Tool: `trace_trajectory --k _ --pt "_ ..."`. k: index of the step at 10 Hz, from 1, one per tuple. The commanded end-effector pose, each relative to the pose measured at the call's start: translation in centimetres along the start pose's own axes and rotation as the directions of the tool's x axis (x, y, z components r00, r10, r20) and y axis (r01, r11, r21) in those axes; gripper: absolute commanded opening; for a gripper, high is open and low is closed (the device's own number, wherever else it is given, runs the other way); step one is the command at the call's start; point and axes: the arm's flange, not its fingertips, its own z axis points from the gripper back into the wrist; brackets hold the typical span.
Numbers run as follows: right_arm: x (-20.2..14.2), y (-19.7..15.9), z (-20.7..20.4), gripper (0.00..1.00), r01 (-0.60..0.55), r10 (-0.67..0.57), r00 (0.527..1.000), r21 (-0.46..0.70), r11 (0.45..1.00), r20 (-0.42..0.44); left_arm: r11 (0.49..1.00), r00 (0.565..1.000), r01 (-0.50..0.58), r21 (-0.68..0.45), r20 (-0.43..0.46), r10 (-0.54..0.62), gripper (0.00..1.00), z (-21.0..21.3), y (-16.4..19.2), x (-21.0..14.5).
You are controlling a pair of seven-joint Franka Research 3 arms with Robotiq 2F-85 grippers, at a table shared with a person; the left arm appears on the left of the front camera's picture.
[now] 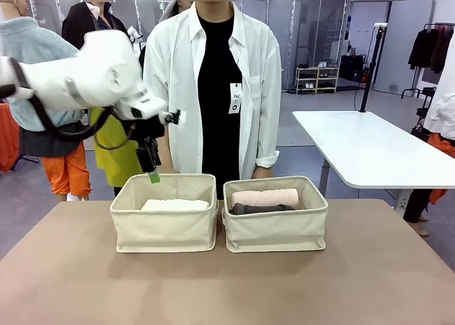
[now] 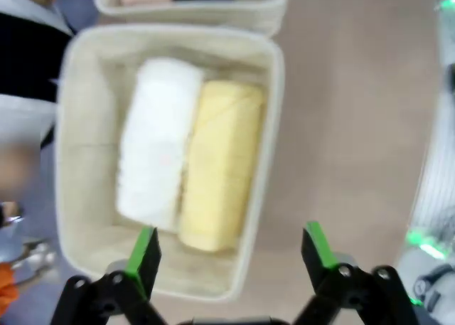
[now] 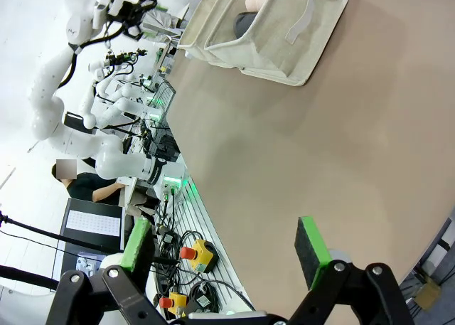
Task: Divide the towels into two baskets.
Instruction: Pick up one hotel-folded towel from the bottom of the table and place it in the Fabric basket indicated by the person.
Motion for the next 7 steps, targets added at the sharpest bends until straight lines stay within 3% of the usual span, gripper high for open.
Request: trace_trajectory --k 1,2,4,5,7 --pt "-0.1 0.3 -0.4 1.00 -0.002 0.002 1.000 -0.009 1.000 0.006 0.980 0.971 -0.089 -0.179 0.205 0.125 1.00 1.9 -4.2 -5.7" --pt "-0.1 0.3 -0.4 1.00 -0.002 0.002 1.000 -0.009 1.000 0.006 0.961 0.916 -0.121 -0.248 0.345 0.205 1.00 3.3 -6.0 -9.3" --pt "-0.1 0.3 -0.4 1.00 -0.002 0.002 1.000 -0.009 1.000 0.006 0.909 0.791 -0.188 -0.372 0.491 0.365 1.00 3.7 -9.3 -17.1" --pt "-0.1 0.3 -0.4 1.00 -0.002 0.002 1.000 -0.009 1.000 0.006 0.857 0.700 -0.200 -0.475 0.543 0.464 1.00 3.5 -10.7 -22.2" --pt "-0.1 0.3 -0.4 1.00 -0.002 0.002 1.000 -0.009 1.000 0.006 0.751 0.549 -0.275 -0.600 0.543 0.635 1.00 2.6 -12.4 -31.0"
